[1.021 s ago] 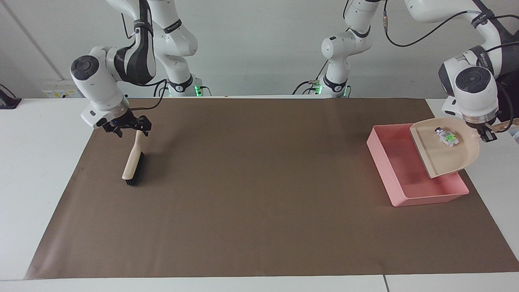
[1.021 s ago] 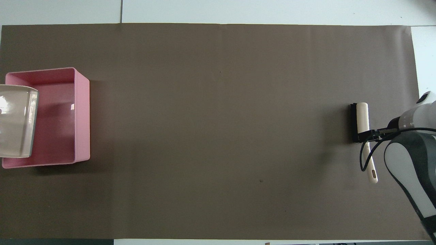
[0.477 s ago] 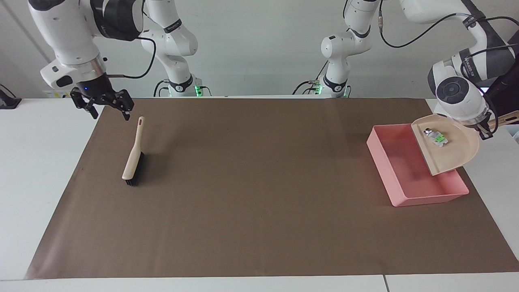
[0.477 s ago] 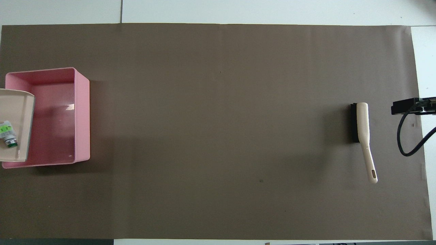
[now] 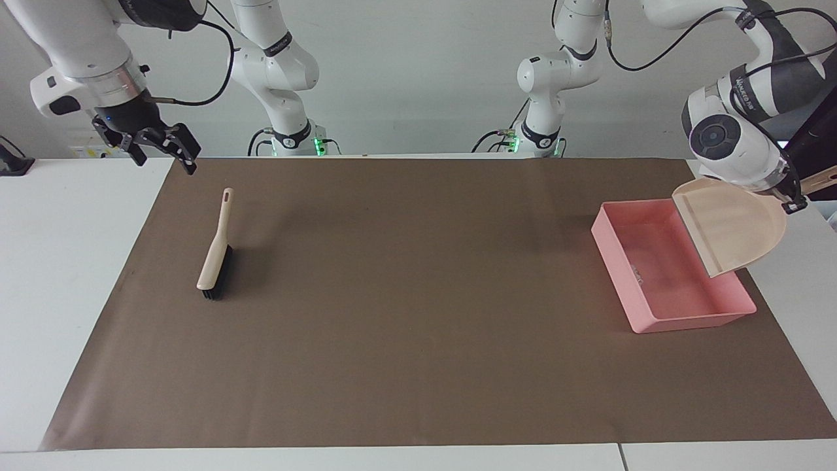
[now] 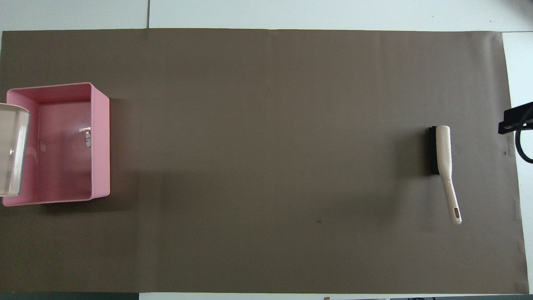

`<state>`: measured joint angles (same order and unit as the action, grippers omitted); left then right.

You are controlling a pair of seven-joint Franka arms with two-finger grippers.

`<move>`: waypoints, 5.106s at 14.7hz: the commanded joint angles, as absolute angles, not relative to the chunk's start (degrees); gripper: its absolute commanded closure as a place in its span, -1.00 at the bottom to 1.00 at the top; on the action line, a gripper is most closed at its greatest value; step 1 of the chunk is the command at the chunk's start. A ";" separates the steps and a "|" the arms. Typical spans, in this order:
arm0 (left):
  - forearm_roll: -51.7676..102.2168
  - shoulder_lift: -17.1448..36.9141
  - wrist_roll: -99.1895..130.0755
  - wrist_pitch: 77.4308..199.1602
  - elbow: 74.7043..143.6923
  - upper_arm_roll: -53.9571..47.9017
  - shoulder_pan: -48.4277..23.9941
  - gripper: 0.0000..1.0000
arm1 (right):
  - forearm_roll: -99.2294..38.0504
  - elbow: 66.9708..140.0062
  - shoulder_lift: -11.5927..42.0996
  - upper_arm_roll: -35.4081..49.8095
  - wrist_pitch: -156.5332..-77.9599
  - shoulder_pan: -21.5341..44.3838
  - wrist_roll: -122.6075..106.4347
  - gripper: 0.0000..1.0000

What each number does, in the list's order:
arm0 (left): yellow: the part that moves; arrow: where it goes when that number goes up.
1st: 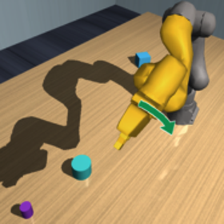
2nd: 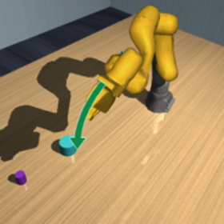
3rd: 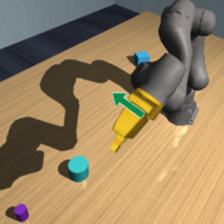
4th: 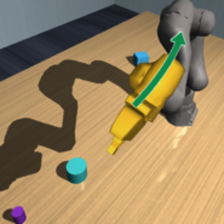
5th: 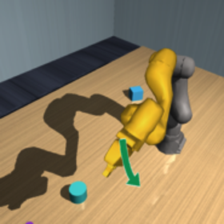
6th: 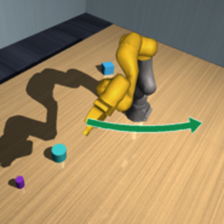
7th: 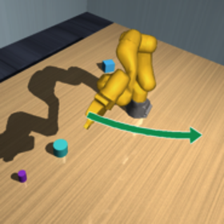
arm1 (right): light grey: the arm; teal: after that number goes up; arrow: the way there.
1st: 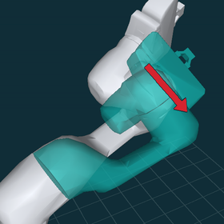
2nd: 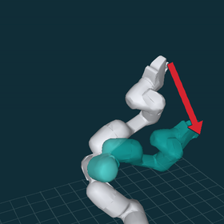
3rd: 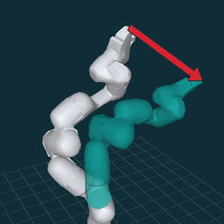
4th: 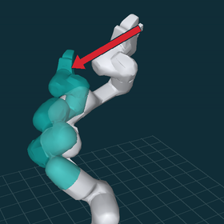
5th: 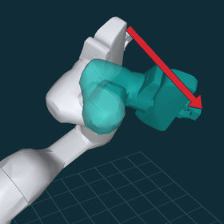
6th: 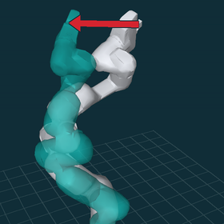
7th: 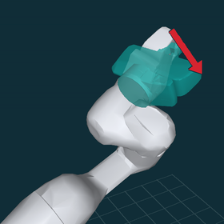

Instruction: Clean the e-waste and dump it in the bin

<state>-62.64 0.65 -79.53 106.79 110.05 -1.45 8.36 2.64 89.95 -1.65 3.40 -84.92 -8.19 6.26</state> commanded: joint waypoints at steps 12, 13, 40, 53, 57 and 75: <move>-31.49 -4.04 -76.85 101.16 112.41 -1.93 -13.34 1.00 | 1.67 92.37 -2.81 -2.64 -86.84 -1.14 6.59 -0.99; -29.46 -3.78 -74.29 101.34 113.54 -1.93 -15.53 1.00 | 1.67 92.29 -2.81 -2.64 -86.92 -1.14 6.68 -0.99; -22.15 10.55 -48.25 111.45 115.14 -1.85 -37.27 -0.88 | 1.58 92.37 -2.90 -2.72 -86.75 -1.41 6.59 -0.99; -5.46 0.36 5.71 101.41 112.41 -1.58 -10.92 -0.95 | 1.58 92.37 -2.90 -2.72 -86.75 -1.41 6.59 -0.99; 2.44 -2.29 5.54 103.45 105.93 -1.41 -2.74 -0.95 | 1.58 92.37 -2.90 -2.72 -86.75 -1.41 6.59 -0.99; 1.67 -0.08 -4.13 84.64 86.30 -1.05 2.64 -0.97 | 1.58 92.37 -2.90 -2.64 -86.75 -1.41 6.59 -0.99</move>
<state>1.94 -0.31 -3.09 85.86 86.64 -0.85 2.36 2.62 90.77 -1.67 -2.83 -85.76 -1.09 6.29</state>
